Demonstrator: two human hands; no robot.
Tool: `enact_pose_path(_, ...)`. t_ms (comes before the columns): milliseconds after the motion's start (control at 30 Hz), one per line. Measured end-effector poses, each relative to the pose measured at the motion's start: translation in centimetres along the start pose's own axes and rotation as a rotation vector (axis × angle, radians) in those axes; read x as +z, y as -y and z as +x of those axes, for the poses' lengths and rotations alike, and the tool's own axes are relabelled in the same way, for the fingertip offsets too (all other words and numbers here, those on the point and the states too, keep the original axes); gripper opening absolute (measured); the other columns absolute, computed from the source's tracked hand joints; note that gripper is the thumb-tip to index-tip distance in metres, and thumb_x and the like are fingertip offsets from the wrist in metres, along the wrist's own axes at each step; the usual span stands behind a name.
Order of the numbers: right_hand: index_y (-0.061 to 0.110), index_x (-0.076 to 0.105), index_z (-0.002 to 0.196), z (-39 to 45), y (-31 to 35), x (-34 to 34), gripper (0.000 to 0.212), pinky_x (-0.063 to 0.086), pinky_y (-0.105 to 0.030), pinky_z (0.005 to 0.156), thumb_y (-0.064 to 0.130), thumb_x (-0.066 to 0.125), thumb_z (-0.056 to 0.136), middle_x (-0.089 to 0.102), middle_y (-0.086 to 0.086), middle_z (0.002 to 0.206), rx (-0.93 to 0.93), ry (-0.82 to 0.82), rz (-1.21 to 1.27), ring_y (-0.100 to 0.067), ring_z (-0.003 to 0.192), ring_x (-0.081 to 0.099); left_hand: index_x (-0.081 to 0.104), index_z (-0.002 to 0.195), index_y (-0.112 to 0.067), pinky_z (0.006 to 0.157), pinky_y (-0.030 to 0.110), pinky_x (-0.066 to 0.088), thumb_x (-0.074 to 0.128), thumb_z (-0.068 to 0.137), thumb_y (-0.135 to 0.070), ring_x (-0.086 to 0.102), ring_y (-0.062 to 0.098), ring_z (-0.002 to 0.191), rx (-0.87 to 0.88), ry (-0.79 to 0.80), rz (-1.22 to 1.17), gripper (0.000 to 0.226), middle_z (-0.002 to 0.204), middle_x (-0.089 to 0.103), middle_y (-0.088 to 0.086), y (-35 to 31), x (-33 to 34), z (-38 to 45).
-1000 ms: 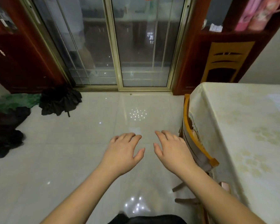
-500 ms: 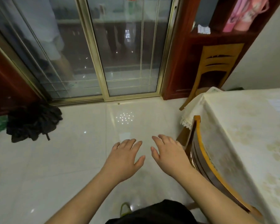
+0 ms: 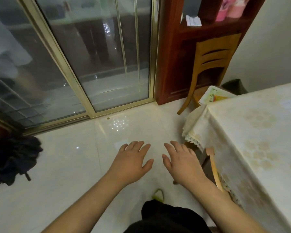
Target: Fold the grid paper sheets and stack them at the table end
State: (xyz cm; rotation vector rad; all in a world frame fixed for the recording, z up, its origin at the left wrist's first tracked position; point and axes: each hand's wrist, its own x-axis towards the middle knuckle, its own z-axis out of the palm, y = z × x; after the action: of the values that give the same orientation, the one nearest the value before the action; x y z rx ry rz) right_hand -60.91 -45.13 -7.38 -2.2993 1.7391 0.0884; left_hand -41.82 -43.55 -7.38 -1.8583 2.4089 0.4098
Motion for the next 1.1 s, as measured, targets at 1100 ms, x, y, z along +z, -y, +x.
enact_pose_path(1100,0.021,0.069,0.111,30.6,-14.7,-8.3,0.049,0.054,-0.040,0.069,0.046,0.036,0.086,0.070,-0.004,0.106,0.812,-0.094,0.095,-0.027,0.087,0.068,0.059,0.130,-0.020,0.092,0.043,0.048,0.033,0.087,-0.055,0.059,0.023,0.115,0.792,0.059,0.117,0.061,0.126,0.062,0.001,0.9,-11.8,48.5)
